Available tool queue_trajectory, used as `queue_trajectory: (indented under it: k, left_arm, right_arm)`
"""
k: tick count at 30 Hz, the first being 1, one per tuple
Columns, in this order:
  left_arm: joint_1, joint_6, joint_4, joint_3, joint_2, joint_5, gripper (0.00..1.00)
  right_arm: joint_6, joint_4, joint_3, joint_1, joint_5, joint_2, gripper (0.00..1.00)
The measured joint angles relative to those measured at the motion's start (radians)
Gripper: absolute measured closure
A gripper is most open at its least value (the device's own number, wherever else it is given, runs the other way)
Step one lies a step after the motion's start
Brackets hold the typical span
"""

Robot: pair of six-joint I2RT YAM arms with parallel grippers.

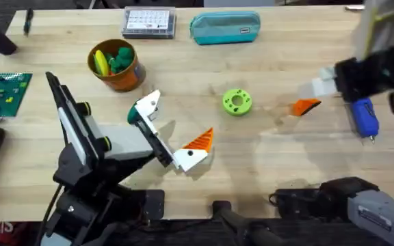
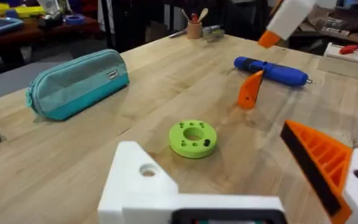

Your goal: Pick up the gripper from the table and insert it into the empty holder that is missing its gripper. Then pick up a screw, insert it into the mounting hole, and use the screwdriver to tighten it. Finally, clean up the table by picking up the vegetable and placing it into the bucket.

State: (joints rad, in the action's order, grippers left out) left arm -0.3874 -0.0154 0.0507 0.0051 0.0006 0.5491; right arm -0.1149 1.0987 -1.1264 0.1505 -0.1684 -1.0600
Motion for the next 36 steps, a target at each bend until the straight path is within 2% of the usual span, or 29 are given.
queue_trajectory:
  k: [4,7,11,17,25,29,36]
  left_arm:
    - [0.0,0.0,0.0,0.0,0.0,0.0,0.01]
    - [0.0,0.0,0.0,0.0,0.0,0.0,0.01]
    - [0.0,0.0,0.0,0.0,0.0,0.0,0.01]
    - [0.0,0.0,0.0,0.0,0.0,0.0,0.01]
    - [0.0,0.0,0.0,0.0,0.0,0.0,0.01]
    - [0.0,0.0,0.0,0.0,0.0,0.0,0.01]
    - [0.0,0.0,0.0,0.0,0.0,0.0,0.01]
  right_arm:
    - [0.005,0.028,0.033,-0.027,-0.009,0.038,0.056]
    - [0.007,0.006,0.096,-0.065,0.014,0.021,0.056]
    - [0.007,-0.017,0.146,-0.122,0.055,-0.049,0.056]
    - [0.004,-0.072,0.153,-0.21,0.079,-0.161,0.056]
    - [-0.054,-0.128,0.154,-0.227,0.149,-0.324,0.059]
    - [-0.062,-0.158,0.154,-0.227,0.158,-0.328,0.134]
    - [-0.072,-0.159,0.154,-0.226,0.163,-0.329,0.385]
